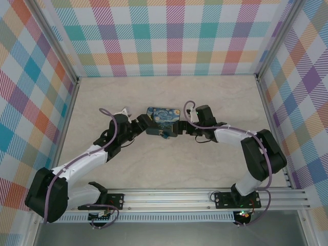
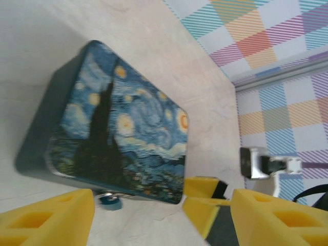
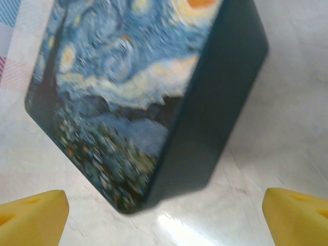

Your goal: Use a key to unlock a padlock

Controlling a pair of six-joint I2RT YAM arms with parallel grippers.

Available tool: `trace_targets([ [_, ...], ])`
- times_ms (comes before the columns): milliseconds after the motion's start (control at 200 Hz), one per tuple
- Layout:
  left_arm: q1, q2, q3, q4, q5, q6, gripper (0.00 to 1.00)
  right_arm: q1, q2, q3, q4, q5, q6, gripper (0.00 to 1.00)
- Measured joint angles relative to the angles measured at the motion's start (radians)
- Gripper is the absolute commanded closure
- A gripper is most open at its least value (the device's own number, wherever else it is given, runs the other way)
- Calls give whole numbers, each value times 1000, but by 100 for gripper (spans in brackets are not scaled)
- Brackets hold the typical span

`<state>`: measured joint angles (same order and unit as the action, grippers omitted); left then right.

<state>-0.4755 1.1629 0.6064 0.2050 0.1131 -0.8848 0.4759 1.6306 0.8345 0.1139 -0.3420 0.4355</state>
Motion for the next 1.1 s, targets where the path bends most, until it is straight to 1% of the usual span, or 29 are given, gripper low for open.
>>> trace_targets([
  [185,114,-11,-34,-54,66,17,24,-11,92,99,20,-69,-3,4],
  [290,153,-11,-34,-72,98,27,24,-24,147,164,21,-109,-21,4],
  [625,201,32,-32,-72,172,46,23,-59,390,407,84,-280,-54,3],
  [730,203,55,-16,-72,190,49,25,-59,439,458,106,-293,-55,1],
  [840,204,71,10,-69,208,55,26,-63,430,460,103,-250,-78,1],
  [910,204,80,27,-64,220,62,29,-67,388,430,96,-202,-112,1],
  [990,204,100,52,-59,237,68,33,-75,285,352,71,-156,-158,5],
  [1100,204,151,100,-40,267,72,35,-81,115,220,66,-140,-201,13],
])
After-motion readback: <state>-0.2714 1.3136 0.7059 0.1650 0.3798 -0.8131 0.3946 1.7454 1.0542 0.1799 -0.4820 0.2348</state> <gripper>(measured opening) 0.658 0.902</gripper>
